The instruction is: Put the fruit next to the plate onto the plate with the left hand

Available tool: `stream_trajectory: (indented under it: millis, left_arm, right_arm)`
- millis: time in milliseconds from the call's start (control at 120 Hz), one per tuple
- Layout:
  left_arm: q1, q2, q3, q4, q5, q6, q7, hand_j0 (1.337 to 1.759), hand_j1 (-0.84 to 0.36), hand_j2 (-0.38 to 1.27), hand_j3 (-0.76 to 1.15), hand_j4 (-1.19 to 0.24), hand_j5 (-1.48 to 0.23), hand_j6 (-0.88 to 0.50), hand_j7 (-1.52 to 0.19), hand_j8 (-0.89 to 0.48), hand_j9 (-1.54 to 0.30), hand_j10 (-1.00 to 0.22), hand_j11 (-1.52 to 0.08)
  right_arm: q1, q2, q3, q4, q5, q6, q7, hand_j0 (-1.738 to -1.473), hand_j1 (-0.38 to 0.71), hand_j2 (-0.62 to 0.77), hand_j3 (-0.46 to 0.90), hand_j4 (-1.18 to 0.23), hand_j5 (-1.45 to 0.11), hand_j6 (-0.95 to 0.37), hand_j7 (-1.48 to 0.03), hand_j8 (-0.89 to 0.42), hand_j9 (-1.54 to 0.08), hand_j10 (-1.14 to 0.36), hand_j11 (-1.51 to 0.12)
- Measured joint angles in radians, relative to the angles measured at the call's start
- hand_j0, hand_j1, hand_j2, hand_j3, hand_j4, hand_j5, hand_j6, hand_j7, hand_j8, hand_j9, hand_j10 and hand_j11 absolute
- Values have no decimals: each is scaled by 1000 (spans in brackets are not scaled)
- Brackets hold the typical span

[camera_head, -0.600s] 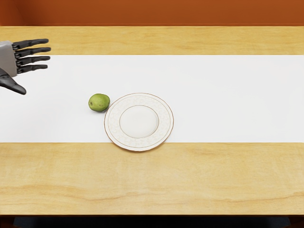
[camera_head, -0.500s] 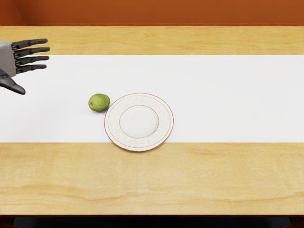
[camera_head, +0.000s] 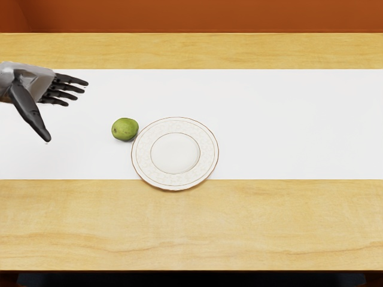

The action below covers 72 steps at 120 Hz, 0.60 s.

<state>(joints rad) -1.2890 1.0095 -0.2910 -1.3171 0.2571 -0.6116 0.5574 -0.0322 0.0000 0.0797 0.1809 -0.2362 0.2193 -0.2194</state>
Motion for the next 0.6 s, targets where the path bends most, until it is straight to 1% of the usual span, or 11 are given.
stream_trajectory:
  millis: [83, 183, 225, 283, 342, 433, 600]
  left_arm:
    - [-57, -54, -2, -4, 24, 0, 29, 1658, 334, 2, 0, -16, -17, -16, -17, -16, -17, -15, -17]
    - [-64, -151, -3, -6, 76, 0, 44, 1658, 332, 3, 0, -18, -19, -18, -19, -18, -19, -17, -19]
    - [-64, -180, -5, -6, 89, 0, 47, 1658, 331, 3, 0, -19, -21, -19, -20, -19, -20, -18, -20]
    - [-65, -195, -12, -7, 101, 0, 50, 1658, 324, 4, 0, -25, -28, -25, -28, -25, -28, -24, -28]
    - [-90, -211, -19, -8, 122, 0, 51, 1658, 317, 5, 0, -31, -36, -31, -36, -31, -36, -30, -36]
    - [-95, -277, -25, -10, 209, 0, 53, 1658, 309, 7, 0, -37, -45, -38, -45, -37, -44, -36, -44]
    - [-90, -289, -28, -30, 375, 1, 53, 1658, 299, 8, 0, -45, -55, -46, -55, -45, -55, -44, -55]
  right_arm:
    - [0, 0, 0, 0, 0, 0, 0, -1658, -323, -4, 0, -22, -29, -22, -29, -22, -29, -22, -29]
    - [0, 0, 0, 0, 0, 0, 0, -1658, -323, -5, 0, -22, -29, -22, -29, -22, -29, -22, -29]
    - [1, 0, 0, 0, 0, 0, 0, -1658, -323, -4, 0, -22, -28, -22, -28, -22, -28, -22, -28]
    - [1, 0, 0, 0, 0, 0, 0, -1658, -323, -5, 0, -22, -29, -22, -29, -22, -29, -22, -29]
    - [1, 0, 0, 0, 0, 0, 0, -1658, -323, -4, 0, -22, -29, -22, -29, -22, -29, -22, -29]
    - [1, 0, 0, 0, 0, 0, 0, -1658, -323, -5, 0, -22, -28, -22, -29, -22, -28, -22, -28]
    - [2, 0, 0, 0, 0, 0, 0, -1658, -323, -4, 0, -22, -28, -22, -28, -22, -28, -22, -28]
